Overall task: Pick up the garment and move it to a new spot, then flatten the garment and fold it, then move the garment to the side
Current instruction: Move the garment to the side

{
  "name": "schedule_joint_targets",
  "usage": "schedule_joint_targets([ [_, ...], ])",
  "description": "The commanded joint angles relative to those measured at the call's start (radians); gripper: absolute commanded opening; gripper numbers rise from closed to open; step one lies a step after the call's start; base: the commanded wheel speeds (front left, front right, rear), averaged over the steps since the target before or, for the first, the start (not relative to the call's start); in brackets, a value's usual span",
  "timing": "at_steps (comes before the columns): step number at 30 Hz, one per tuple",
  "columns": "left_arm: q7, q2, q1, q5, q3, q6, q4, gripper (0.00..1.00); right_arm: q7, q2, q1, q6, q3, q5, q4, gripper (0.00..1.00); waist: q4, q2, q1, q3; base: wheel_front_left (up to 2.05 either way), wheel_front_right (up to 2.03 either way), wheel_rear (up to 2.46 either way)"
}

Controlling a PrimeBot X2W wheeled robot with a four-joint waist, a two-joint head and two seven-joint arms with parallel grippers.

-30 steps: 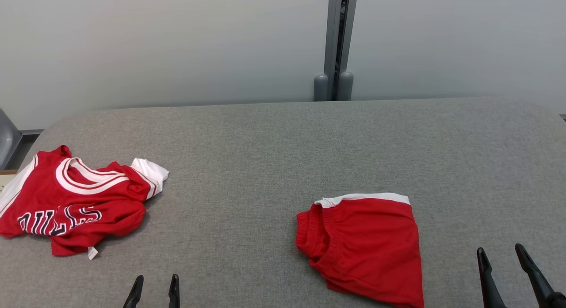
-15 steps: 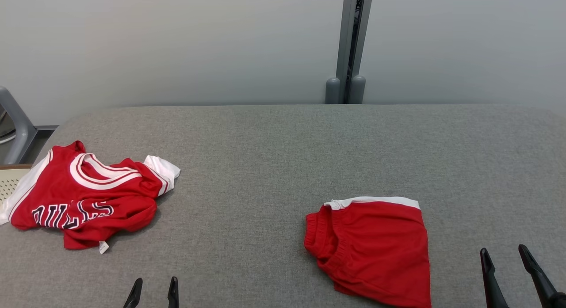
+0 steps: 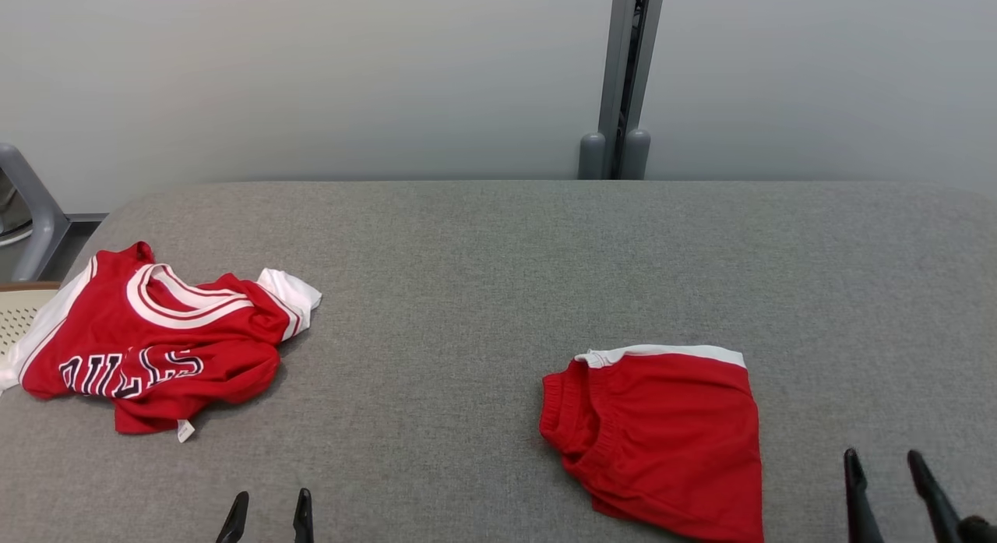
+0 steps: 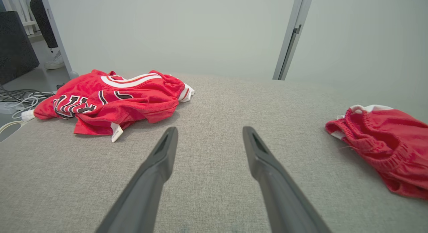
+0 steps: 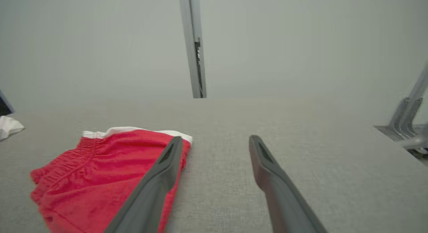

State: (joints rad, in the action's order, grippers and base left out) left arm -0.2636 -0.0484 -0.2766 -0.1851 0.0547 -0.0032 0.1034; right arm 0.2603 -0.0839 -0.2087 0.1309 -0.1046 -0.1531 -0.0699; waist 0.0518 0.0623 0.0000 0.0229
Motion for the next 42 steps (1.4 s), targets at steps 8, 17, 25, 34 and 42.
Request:
schedule_joint_targets([
  [8, -0.001, -0.004, 0.025, 0.002, 0.025, -0.002, 0.004, 1.00, -0.245, -0.097, 0.245, 0.000, 0.201, -0.264, -0.326, 1.00, 0.001, 0.0000, 0.0000, -0.048, 0.00, 0.00, 0.00],
  [17, -0.001, -0.004, 0.041, 0.007, 0.040, 0.004, 0.008, 1.00, -0.386, -0.141, 0.368, 0.000, 0.359, -0.448, -0.427, 1.00, 0.036, 0.0000, 0.0000, -0.077, 0.00, 0.00, 0.00],
  [25, -0.001, -0.004, 0.043, 0.011, 0.035, 0.000, 0.013, 1.00, -0.377, -0.163, 0.406, 0.000, 0.432, -0.558, -0.491, 1.00, 0.048, 0.0000, 0.0000, -0.084, 0.00, 0.00, 0.00],
  [34, -0.001, -0.004, 0.047, 0.009, 0.042, 0.008, 0.014, 1.00, -0.338, -0.206, 0.461, 0.000, 0.486, -0.624, -0.531, 0.00, 0.017, 0.0000, 0.0000, -0.095, 0.00, 0.00, 0.00],
  [42, -0.001, -0.004, 0.073, 0.004, 0.049, 0.004, 0.008, 1.00, -0.265, -0.299, 0.541, 0.000, 0.502, -0.574, -0.571, 0.00, -0.006, 0.0000, 0.0000, -0.138, 0.00, 0.00, 0.00],
])
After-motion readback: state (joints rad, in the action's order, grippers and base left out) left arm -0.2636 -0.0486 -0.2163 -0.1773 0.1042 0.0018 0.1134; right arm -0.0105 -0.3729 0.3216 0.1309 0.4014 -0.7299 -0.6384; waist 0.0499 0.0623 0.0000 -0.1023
